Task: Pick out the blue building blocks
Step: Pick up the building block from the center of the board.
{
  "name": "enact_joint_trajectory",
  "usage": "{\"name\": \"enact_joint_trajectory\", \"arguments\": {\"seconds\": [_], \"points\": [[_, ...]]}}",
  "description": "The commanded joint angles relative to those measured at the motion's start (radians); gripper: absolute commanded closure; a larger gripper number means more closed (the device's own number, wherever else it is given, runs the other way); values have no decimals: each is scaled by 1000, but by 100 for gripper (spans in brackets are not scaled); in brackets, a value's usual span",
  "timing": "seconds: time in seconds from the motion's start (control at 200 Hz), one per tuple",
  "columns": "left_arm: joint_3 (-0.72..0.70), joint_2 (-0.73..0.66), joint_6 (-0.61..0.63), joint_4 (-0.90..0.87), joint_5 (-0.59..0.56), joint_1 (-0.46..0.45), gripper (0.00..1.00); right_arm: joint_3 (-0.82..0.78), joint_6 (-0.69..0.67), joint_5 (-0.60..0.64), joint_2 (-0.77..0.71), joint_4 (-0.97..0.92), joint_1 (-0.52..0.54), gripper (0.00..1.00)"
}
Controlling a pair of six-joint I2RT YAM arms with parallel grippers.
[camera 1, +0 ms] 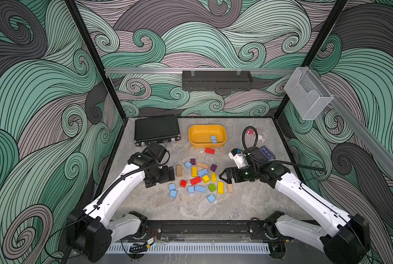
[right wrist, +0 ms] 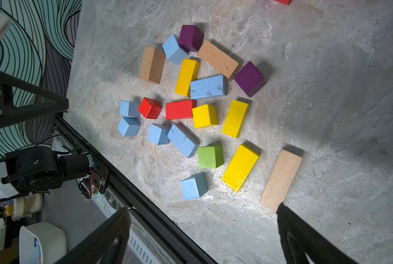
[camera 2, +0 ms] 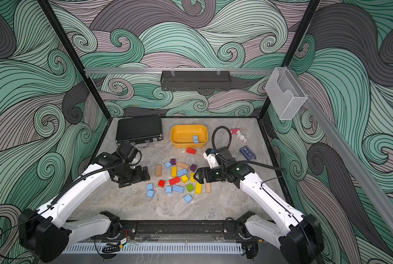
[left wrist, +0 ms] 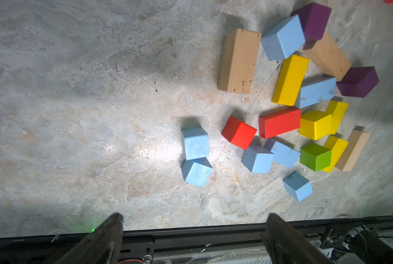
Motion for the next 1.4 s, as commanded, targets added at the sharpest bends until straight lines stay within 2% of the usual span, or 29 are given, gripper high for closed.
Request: {"name": "enact_joint_trajectory", "arguments": {"seconds": [0.0,0.315,0.641,1.031,1.391], "points": [[-31,20,-50,43,45,-10,5,-49,62,-82,-34,120,12,0],[-102,55,-66,135,63,-23,10,-199,114,-125,-74,367,46,0],[-126,150,-65,214,41,-22,16,-366,124,-67,-172,626,66,0],[-97,290,-50,268,29,-22,25,-368,55,-66,-106,659,81,0],[-79,359,-34,278,24,-22,36,-329,37,-59,-47,665,84,0]]}}
